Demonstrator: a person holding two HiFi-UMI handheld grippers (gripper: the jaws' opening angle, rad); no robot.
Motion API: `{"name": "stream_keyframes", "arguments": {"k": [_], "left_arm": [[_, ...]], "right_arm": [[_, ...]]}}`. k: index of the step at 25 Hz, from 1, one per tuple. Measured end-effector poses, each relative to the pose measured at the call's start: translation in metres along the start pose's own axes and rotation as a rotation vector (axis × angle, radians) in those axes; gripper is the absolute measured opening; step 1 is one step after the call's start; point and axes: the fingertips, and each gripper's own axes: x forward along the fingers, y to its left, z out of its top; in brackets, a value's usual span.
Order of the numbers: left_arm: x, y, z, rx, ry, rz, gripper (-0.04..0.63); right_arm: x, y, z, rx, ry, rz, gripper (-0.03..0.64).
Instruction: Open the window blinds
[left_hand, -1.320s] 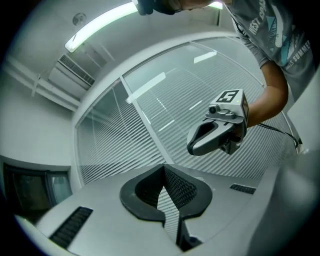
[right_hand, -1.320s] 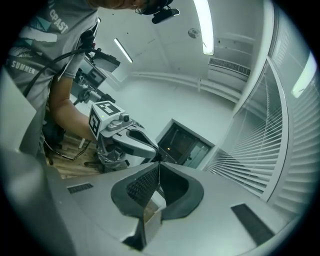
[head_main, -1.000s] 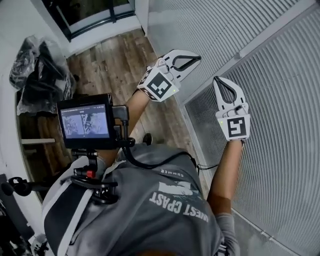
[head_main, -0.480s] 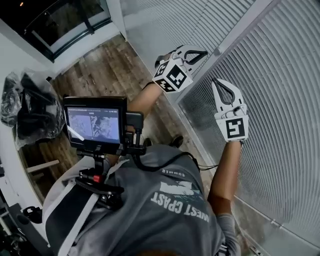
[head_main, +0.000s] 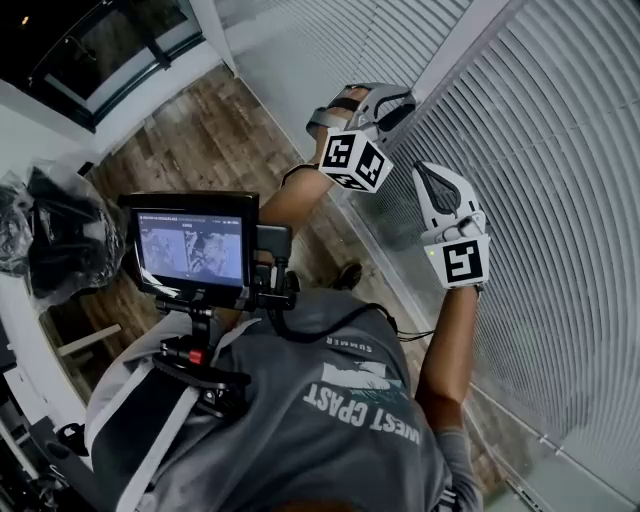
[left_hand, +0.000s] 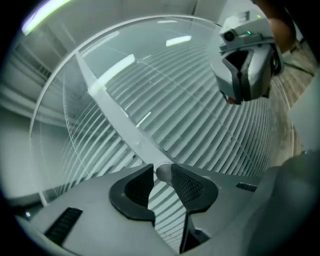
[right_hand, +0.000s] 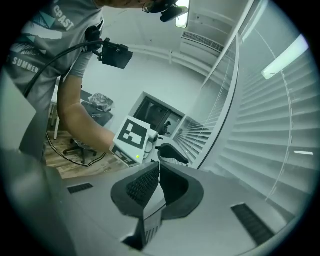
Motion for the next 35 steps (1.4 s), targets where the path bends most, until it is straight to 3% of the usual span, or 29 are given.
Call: {"name": "stream_keyframes", "arguments": {"k": [2,4,6,10,16,18,19,20,21,22,24,25,26,27,28,29,30,31,32,34,35], "left_arm": [[0.000,-0.003,0.006,0.114,0.011,0.022,0.107],[0.003,-0.005,0.006,0.150,0.018,0.028,0.111],[0.001,-0.002,0.002,0.143,0.022,0.028,0.153],[-0.003,-0.003,-0.002,0.141,0.026,-0.016,0.161],[0.006,-0.003,-0.001,0.127,0.048,-0.003,0.161],[0.009,-0.001,-0.002,0.104,0.056,0.000,0.129],[0.008,0.000,-0.003,0.041,0.050,-0.003,0.129],[0.008,0.001,-0.006,-0.081,0.031,-0.012,0.127],[0.007,0.002,-0.009,-0.272,-0.004,-0.030,0.127],[0.006,0.004,-0.012,-0.526,-0.057,-0.056,0.127],[0.006,0.009,-0.018,-1.112,-0.192,-0.122,0.127],[0.006,0.012,-0.020,-1.367,-0.254,-0.153,0.127],[0.006,0.013,-0.021,-1.561,-0.304,-0.176,0.127],[0.006,0.015,-0.022,-1.690,-0.340,-0.192,0.127],[0.006,0.016,-0.022,-1.758,-0.360,-0.201,0.127],[0.006,0.016,-0.022,-1.756,-0.360,-0.204,0.128],[0.006,0.015,-0.021,-1.670,-0.332,-0.199,0.129],[0.006,0.012,-0.020,-1.487,-0.273,-0.180,0.129],[0.006,0.009,-0.020,-1.214,-0.187,-0.142,0.135],[0.007,0.001,-0.022,-0.586,-0.007,-0.047,0.184],[0.007,-0.003,-0.023,-0.333,0.056,-0.017,0.183]], "right_arm": [[-0.001,-0.003,-0.003,0.013,-0.009,0.006,0.002],[0.003,-0.004,-0.009,0.019,-0.017,0.015,0.002],[0.011,-0.002,-0.008,0.015,-0.025,0.029,0.002],[0.018,0.002,-0.006,0.019,-0.031,0.043,0.002],[0.014,0.000,-0.010,0.021,-0.026,0.052,0.002],[0.015,0.000,-0.010,0.027,-0.024,0.050,0.002],[0.015,0.001,-0.010,0.030,-0.023,0.049,0.002],[0.016,0.002,-0.011,0.033,-0.022,0.049,0.002],[0.016,0.003,-0.012,0.036,-0.021,0.050,0.002],[0.015,0.004,-0.014,0.039,-0.021,0.051,0.002],[0.014,0.003,-0.017,0.047,-0.025,0.050,0.002],[0.014,0.002,-0.018,0.050,-0.026,0.049,0.002],[0.014,0.001,-0.019,0.053,-0.028,0.048,0.002],[0.015,0.001,-0.018,0.054,-0.031,0.048,0.002],[0.016,0.002,-0.018,0.054,-0.033,0.050,0.002],[0.018,0.002,-0.017,0.053,-0.035,0.054,0.002],[0.020,0.003,-0.016,0.051,-0.035,0.059,0.002],[0.021,0.004,-0.016,0.047,-0.035,0.064,0.002],[0.023,0.005,-0.015,0.044,-0.038,0.068,0.002],[0.024,0.006,-0.014,0.044,-0.041,0.072,0.002],[0.024,0.006,-0.014,0.046,-0.040,0.072,0.002]]}}
